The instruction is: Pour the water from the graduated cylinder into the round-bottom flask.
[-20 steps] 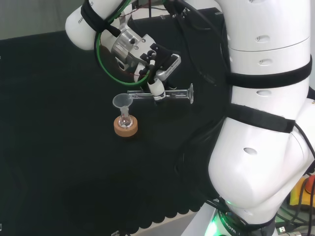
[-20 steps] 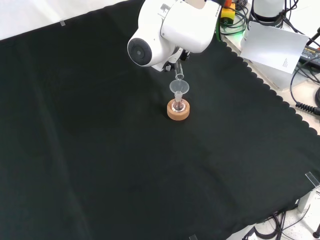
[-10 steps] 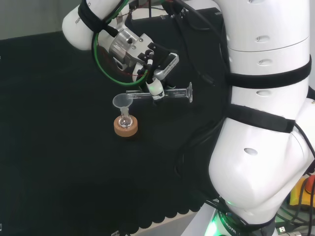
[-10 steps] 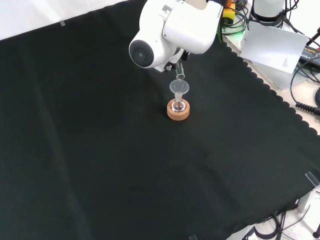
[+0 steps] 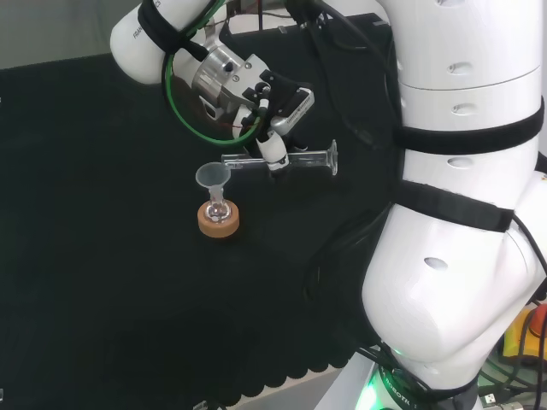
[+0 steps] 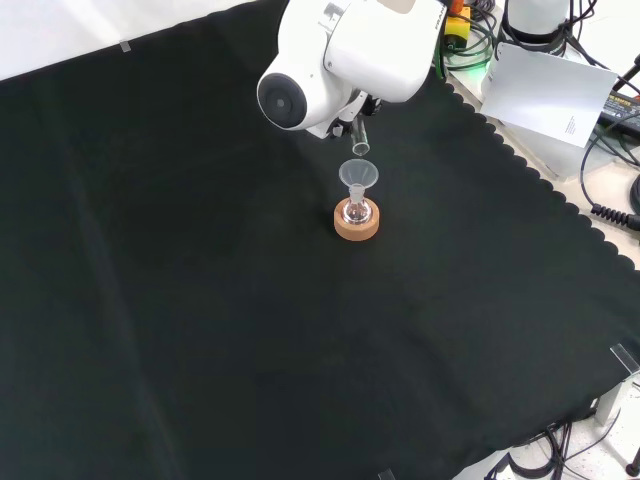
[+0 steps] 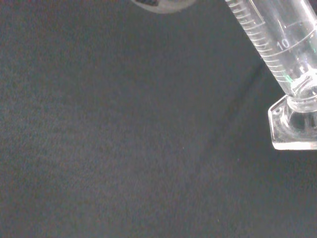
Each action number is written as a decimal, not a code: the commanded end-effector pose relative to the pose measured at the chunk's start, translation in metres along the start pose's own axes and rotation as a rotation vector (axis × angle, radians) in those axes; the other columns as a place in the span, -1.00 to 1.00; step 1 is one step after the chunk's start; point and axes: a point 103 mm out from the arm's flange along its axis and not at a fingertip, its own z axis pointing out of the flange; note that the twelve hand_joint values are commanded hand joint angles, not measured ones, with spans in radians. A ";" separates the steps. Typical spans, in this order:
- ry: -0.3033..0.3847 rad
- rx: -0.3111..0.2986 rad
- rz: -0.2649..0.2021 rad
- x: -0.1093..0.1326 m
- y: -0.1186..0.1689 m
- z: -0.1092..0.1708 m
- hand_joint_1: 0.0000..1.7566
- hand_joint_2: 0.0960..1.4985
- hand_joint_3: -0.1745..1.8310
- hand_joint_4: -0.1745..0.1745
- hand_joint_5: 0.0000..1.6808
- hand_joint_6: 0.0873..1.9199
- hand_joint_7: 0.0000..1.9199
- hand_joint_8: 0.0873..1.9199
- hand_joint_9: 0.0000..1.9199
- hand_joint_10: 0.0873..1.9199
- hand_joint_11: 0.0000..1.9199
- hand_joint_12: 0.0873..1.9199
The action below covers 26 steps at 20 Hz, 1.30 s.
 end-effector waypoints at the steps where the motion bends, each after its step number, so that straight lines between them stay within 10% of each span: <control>1: 0.003 0.001 -0.001 0.001 -0.001 -0.001 0.30 0.49 -0.83 -1.00 0.11 0.08 0.26 -0.70 0.49 -1.00 0.28 -0.26; 26: 0.008 -0.009 -0.015 0.003 -0.001 -0.004 0.30 0.50 -0.83 -1.00 0.11 0.08 0.26 -0.70 0.49 -1.00 0.28 -0.26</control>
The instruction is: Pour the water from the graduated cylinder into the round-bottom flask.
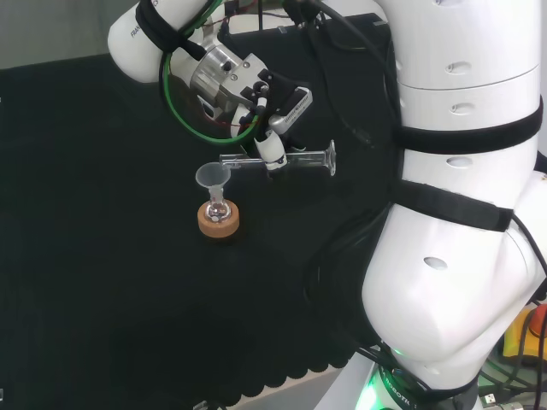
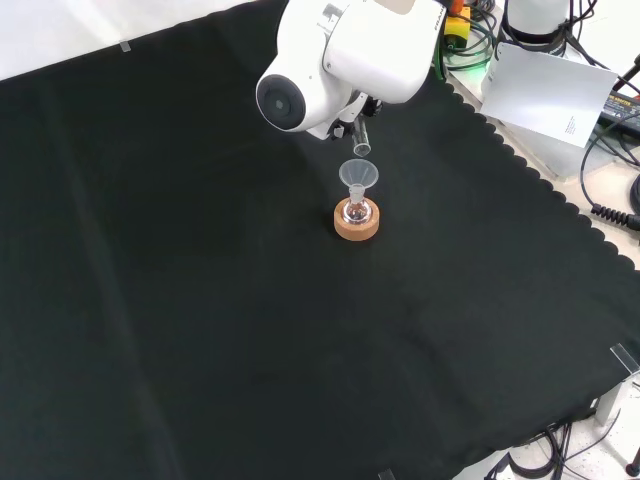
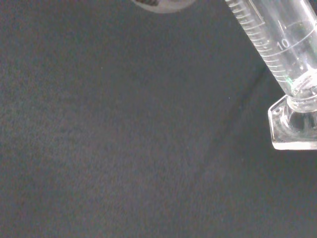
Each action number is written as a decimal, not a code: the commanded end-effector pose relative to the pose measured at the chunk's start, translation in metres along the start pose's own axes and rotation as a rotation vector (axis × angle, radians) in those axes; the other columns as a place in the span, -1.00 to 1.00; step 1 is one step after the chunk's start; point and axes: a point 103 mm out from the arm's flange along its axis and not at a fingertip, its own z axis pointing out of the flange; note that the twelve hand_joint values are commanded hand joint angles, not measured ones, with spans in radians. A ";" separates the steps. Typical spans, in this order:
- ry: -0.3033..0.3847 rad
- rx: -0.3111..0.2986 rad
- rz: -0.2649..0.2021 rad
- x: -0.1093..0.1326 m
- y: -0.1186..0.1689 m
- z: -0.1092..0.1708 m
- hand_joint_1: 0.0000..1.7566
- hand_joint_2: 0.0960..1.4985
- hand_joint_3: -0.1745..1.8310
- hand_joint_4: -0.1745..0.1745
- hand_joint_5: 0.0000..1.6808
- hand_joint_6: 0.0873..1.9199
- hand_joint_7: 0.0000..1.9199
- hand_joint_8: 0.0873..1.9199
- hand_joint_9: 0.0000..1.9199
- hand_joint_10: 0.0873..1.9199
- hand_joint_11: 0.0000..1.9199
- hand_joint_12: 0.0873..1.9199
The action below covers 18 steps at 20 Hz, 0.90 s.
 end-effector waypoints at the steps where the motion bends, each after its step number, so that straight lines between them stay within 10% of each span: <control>1: 0.011 -0.016 -0.011 0.000 0.001 0.000 0.30 0.50 -0.83 -1.00 0.11 0.08 0.26 -0.70 0.49 -1.00 0.28 -0.26; 18: 0.247 -0.348 -0.185 -0.022 -0.003 0.009 0.30 0.50 -0.83 -1.00 0.11 0.09 0.26 -0.70 0.48 -1.00 0.27 -0.26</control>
